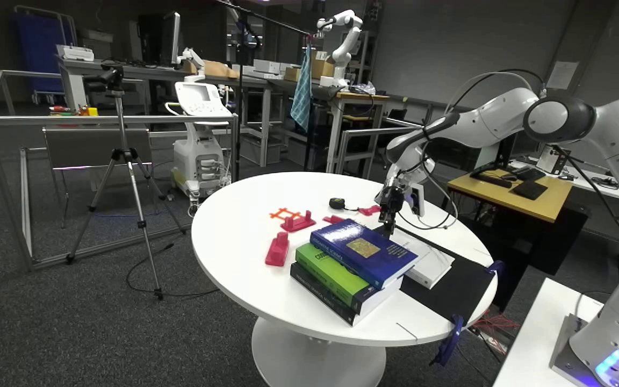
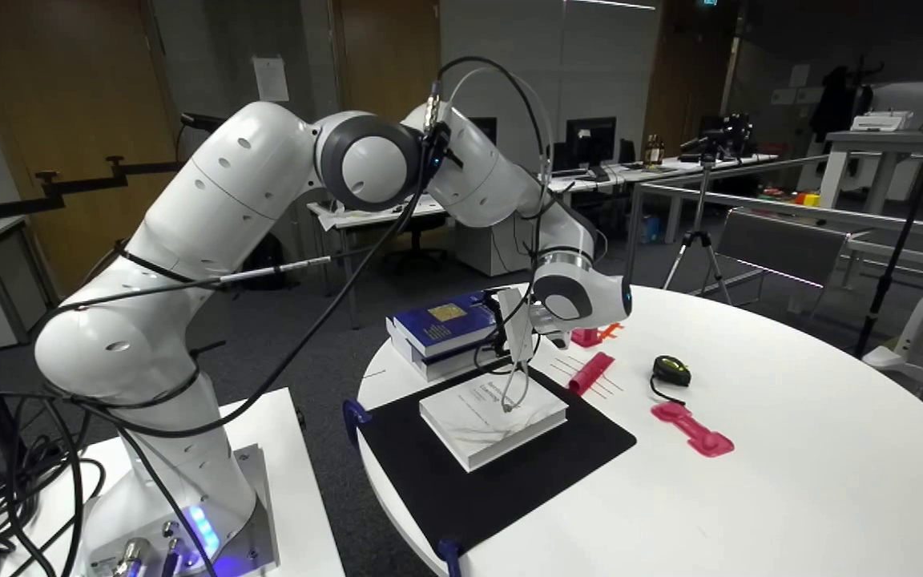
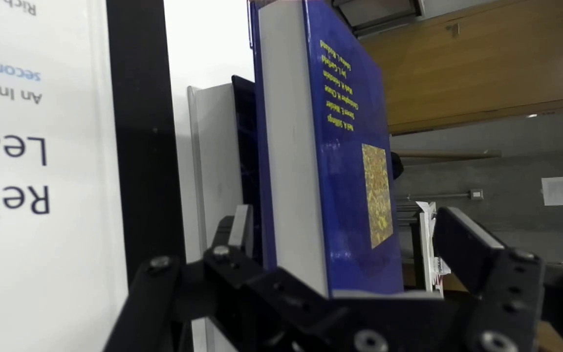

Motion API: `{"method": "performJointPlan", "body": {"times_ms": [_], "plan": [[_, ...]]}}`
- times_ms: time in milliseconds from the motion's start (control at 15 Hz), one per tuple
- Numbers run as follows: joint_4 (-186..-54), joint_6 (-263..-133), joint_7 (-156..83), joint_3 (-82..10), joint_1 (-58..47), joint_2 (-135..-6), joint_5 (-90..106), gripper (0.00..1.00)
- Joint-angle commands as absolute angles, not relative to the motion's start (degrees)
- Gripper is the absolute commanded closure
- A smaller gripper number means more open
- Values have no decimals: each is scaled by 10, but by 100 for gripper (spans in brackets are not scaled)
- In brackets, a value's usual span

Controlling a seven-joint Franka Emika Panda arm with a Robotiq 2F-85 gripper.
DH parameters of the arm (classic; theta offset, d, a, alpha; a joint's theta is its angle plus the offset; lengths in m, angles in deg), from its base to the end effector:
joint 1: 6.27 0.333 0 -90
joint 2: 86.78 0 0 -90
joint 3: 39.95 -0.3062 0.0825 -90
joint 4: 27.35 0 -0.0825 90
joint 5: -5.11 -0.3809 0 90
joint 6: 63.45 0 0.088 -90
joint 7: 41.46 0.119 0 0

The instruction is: Move the blue book to the top of the white book on the right.

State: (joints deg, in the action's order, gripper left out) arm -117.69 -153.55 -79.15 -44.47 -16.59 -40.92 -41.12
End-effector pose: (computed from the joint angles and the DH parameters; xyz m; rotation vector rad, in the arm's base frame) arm 0.6097 0.0201 0.1547 -2.0470 -0.1971 0.4589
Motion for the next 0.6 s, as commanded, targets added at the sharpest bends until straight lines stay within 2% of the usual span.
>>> {"method": "performJointPlan", "body": {"times_ms": [0, 533], "plan": [[-1162, -1552, -785, -445, -159, -392, -419, 0], [-1183, -1614, -794, -462, -148, -393, -443, 0]]}}
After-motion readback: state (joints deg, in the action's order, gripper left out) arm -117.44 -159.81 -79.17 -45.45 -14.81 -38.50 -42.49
